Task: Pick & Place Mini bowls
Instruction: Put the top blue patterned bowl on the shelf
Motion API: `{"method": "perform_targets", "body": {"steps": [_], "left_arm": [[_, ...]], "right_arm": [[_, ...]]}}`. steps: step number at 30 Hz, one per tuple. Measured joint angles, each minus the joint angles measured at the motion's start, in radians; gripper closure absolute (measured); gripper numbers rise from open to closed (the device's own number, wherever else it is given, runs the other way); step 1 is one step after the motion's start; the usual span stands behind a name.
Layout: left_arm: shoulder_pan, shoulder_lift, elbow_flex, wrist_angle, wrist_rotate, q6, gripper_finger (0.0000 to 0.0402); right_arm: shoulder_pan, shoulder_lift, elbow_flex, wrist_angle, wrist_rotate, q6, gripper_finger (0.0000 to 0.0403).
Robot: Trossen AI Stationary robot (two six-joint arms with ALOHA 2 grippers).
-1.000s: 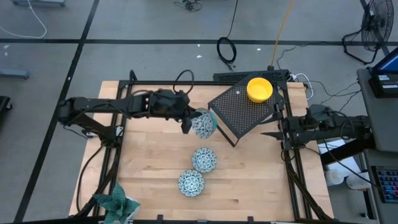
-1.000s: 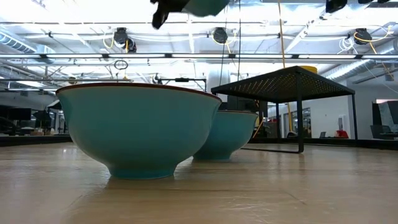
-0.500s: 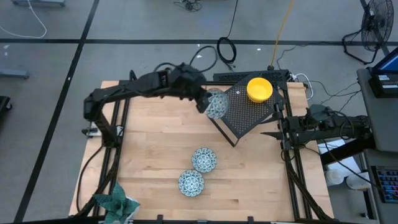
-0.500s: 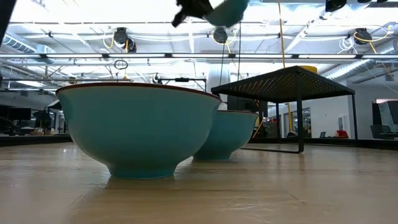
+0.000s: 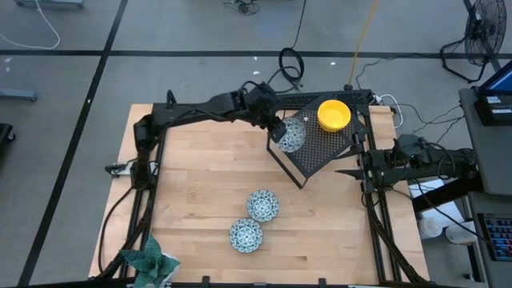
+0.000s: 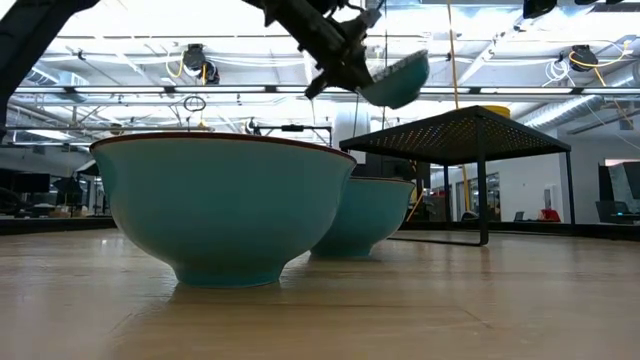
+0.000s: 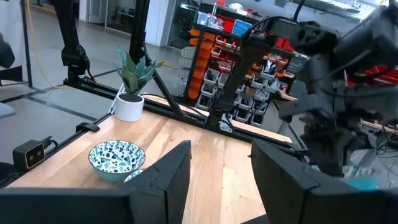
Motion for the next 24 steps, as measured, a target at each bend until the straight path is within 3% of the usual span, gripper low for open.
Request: {"method": "perform_targets", "body": {"steps": [9,17,24], "left_arm": [[-0.008,0.065,0.001,0.055,0.032,-0.015,0.0392],[-0.01,0.067,0.001,0.057,0.033,-0.022,0.0391],[-0.014,0.08,0.002,0.045,0.032,-0.032,0.039]], "right_arm": [[0.0,0.0,0.0,0.0,0.003,0.0,0.0248],[0.0,0.002,-0.061,0.112,0.154,-0.004,0.0248],[0.0,0.002,-0.084,0.166,0.178,-0.026,0.0248]]}}
